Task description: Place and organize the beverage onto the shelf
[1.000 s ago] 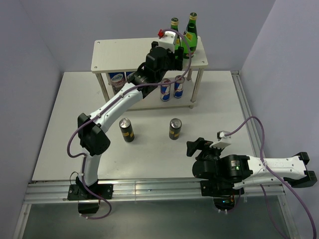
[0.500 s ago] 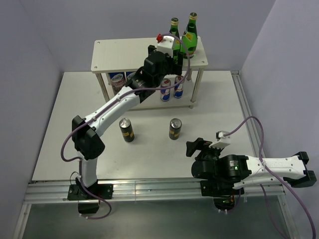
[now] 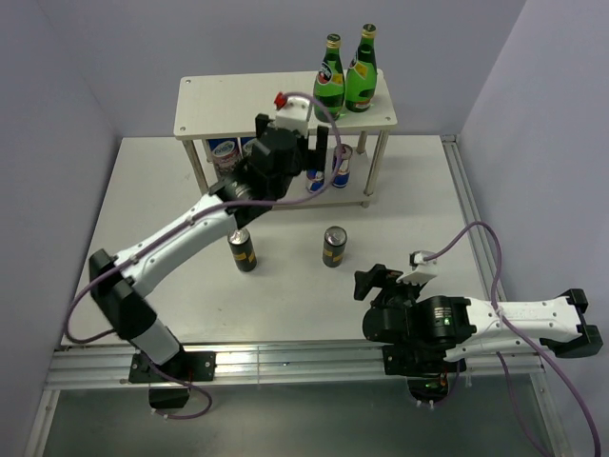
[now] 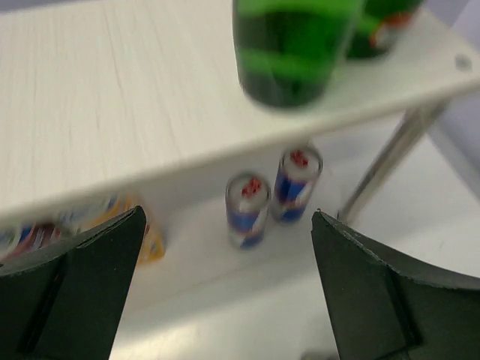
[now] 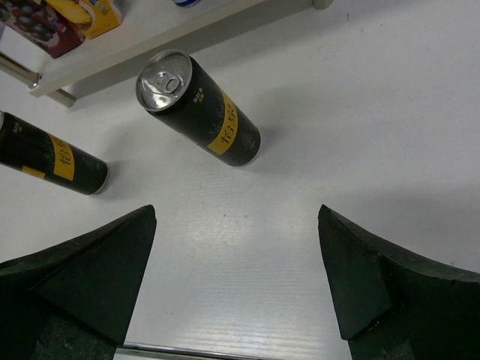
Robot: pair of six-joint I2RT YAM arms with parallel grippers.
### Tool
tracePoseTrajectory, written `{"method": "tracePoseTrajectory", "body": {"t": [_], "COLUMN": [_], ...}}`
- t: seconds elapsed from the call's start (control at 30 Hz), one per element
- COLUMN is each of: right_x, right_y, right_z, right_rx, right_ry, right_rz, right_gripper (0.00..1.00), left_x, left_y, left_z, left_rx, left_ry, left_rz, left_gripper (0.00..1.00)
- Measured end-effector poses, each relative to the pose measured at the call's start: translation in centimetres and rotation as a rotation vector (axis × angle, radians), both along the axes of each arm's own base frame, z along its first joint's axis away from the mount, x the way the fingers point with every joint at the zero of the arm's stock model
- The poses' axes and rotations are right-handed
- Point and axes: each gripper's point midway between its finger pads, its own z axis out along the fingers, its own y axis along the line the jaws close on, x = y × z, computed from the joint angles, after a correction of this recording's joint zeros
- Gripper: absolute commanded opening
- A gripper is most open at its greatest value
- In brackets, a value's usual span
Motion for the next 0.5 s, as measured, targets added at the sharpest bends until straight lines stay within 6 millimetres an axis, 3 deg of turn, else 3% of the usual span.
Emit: {"method": "tracePoseTrajectory", "body": {"t": [0.07,0.13,0.27,0.33,0.5], "right_x": [0.0,0.0,0.0,0.0,0.0], "right_y": [0.1,0.1,0.1,0.1,0.1], "right_z": [-0.1,-0.2,-0.2,-0.2,-0.1], "right_rx": [-0.009,-0.016,-0.021,-0.022,-0.017], "right_ry": [0.000,0.001,0.001,0.000,-0.001], "right_rz": [0.001,0.001,0.003,0.005,0.007], "right_gripper": [0.96,0.96,0.96,0.96,0.96], "left_x": [-2.7,-7.0,-15.7,-18.4,-21.6], "left_y": [1.1,1.7,3.3,5.4,9.3], "left_z": [-0.8,-1.6,-5.7,-9.3,-19.4], "left_rx": [0.032,0.028,0.008,-0.008,0.003], "left_ry": [0.015,0.022,0.096,0.168,0.321], "left_rz": [0.029,0.034,-0.020,0.000,0.099], "left_gripper": [0.99,0.99,0.99,0.99,0.99]}}
